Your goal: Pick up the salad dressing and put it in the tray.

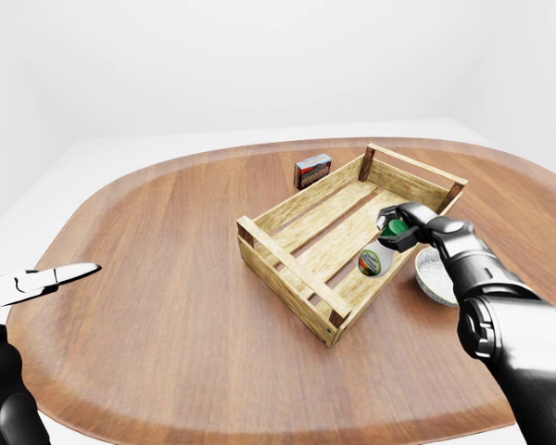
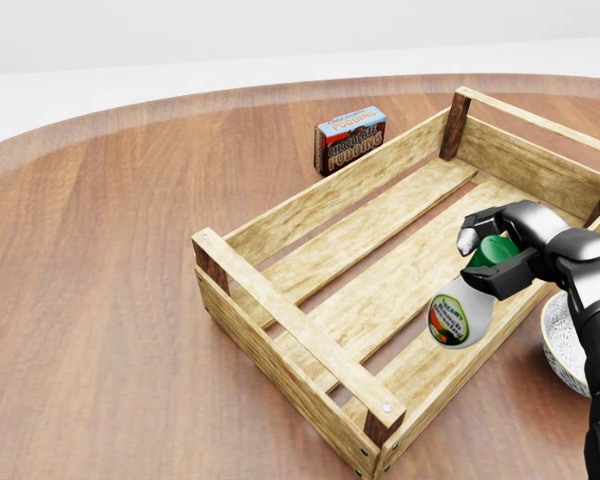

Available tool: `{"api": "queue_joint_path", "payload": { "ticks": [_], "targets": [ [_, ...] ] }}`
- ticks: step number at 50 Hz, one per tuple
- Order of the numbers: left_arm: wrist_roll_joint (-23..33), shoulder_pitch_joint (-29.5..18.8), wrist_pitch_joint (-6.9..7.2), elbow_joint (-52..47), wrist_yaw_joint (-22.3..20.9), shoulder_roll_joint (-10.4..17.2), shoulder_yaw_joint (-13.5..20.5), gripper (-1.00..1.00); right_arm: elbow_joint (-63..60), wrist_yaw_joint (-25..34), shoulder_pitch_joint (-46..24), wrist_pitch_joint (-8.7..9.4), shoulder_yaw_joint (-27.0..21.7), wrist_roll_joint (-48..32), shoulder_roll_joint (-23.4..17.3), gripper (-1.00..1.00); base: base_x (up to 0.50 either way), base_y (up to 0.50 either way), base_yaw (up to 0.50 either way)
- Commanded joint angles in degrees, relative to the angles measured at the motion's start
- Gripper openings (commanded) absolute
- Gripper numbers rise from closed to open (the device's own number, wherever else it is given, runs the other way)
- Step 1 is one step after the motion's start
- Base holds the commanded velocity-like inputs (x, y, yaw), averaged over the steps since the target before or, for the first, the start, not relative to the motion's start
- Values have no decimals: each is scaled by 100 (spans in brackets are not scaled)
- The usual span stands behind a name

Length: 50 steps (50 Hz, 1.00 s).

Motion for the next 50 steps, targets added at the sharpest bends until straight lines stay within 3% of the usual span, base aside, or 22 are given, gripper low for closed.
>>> {"api": "queue_joint_path", "payload": {
  "ticks": [1,31,32,50],
  "targets": [
    [0,10,0,-17,-8,-8,17,100,-8,65,-91,3,52,-75,-70,-100,0,0,0],
    [-19,7,0,74,-13,10,17,100,41,-47,-84,3,42,-280,93,-100,0,0,0],
    [-13,11,0,86,-16,7,14,100,47,-145,-100,3,13,-268,101,100,0,0,0],
    [20,25,0,61,-28,-27,-33,100,37,7,88,3,40,-245,163,100,0,0,0]
  ]
}}
